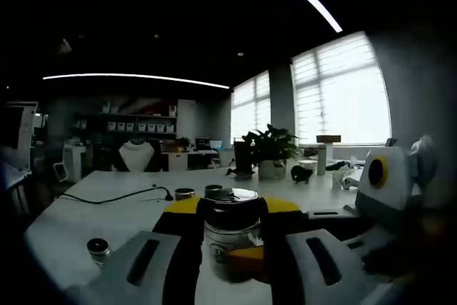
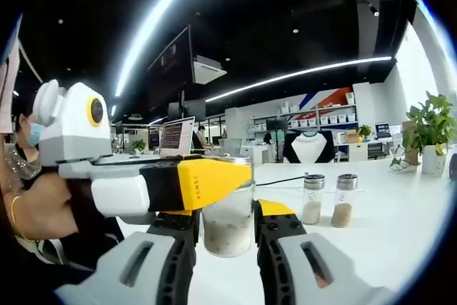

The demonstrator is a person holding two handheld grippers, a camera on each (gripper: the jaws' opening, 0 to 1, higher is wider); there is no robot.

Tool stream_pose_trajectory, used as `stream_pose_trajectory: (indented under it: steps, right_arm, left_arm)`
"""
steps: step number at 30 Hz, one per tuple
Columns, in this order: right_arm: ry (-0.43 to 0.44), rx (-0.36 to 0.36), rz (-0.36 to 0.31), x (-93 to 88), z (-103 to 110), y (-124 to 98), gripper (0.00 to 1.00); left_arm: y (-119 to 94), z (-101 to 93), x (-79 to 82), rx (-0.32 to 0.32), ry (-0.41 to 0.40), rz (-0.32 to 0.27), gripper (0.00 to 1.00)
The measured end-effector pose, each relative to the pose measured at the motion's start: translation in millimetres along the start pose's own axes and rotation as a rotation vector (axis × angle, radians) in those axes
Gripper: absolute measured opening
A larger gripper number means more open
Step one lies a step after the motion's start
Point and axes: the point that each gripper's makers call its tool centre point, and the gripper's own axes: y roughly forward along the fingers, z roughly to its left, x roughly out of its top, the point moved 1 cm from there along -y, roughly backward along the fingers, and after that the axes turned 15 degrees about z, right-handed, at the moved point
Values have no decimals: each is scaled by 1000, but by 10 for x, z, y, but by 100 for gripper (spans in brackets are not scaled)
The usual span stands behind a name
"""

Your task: Rotate the seasoning bottle until the label or dispensing opening points toward the visible target arrow and the bottle remains upright within the marked orientation range

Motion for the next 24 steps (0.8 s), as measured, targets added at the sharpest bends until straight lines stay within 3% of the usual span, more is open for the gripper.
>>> stream_pose_trajectory:
  steps: [6, 9, 14, 24]
  right_arm:
    - [-16, 19, 38, -63, -74, -12, 27]
    - [60, 99, 0, -30, -31, -49, 27]
    - [5, 126, -5, 5, -12, -131, 26]
    - [-53, 163, 33, -65, 36, -158, 27]
  left_arm:
    - [38, -43, -59, -59, 58, 36, 32]
    - [16, -83, -12, -118, 102, 17, 33]
    - [2, -148, 27, -217, 103, 11, 34]
    - [29, -230, -65, -348, 149, 78, 36]
